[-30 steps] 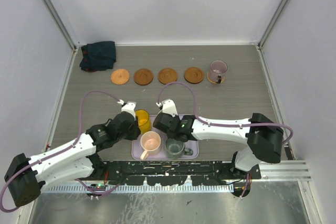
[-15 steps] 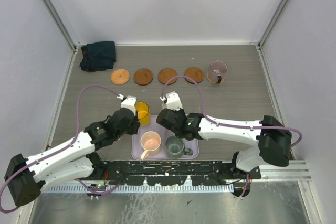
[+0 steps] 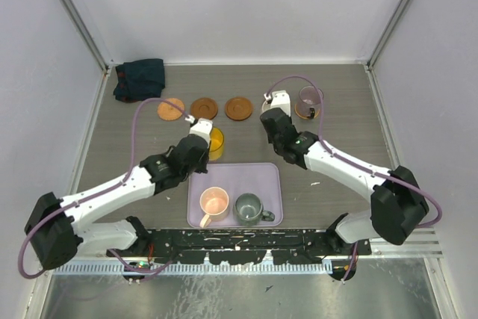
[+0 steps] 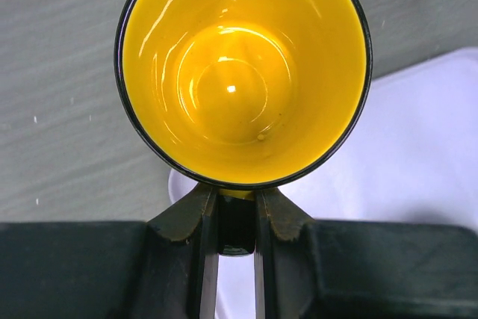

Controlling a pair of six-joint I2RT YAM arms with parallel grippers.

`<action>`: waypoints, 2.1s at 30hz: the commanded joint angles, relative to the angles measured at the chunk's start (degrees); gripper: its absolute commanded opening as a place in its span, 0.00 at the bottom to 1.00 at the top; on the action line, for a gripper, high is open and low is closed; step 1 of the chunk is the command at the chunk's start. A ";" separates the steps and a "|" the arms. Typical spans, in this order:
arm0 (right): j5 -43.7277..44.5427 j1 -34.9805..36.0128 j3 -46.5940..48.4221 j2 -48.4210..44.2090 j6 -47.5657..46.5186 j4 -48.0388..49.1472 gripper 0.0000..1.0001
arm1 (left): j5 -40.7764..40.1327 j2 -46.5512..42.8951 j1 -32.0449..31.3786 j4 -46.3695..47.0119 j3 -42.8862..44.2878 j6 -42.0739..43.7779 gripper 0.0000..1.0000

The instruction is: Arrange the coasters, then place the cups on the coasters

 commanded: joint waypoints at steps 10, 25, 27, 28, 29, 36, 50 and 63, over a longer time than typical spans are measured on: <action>-12.58 -11.33 6.41 5.25 -7.51 20.76 0.01 | 6.00 18.18 10.81 20.91 15.92 5.73 0.04; -16.40 -16.74 7.76 13.82 -9.37 29.46 0.01 | 8.87 37.76 13.02 29.10 29.04 5.04 0.04; -16.35 -17.09 7.83 14.71 -9.61 30.32 0.01 | 8.72 39.33 12.97 30.01 29.92 5.17 0.04; -16.43 -17.14 7.84 15.18 -9.58 30.60 0.01 | 8.43 39.94 13.01 30.51 30.29 5.29 0.04; -16.55 -17.25 7.87 15.68 -9.56 31.22 0.01 | 8.19 40.73 13.04 31.08 30.59 5.37 0.04; -16.66 -17.53 10.20 19.94 -10.23 33.09 0.01 | 7.30 45.54 13.23 31.91 34.31 5.89 0.04; -16.58 -18.76 13.71 24.85 -10.57 32.35 0.01 | 8.27 50.07 13.76 32.92 38.84 6.35 0.05; -17.96 -20.75 14.30 26.28 -9.34 31.47 0.01 | 8.44 52.04 13.82 30.18 42.19 6.22 0.04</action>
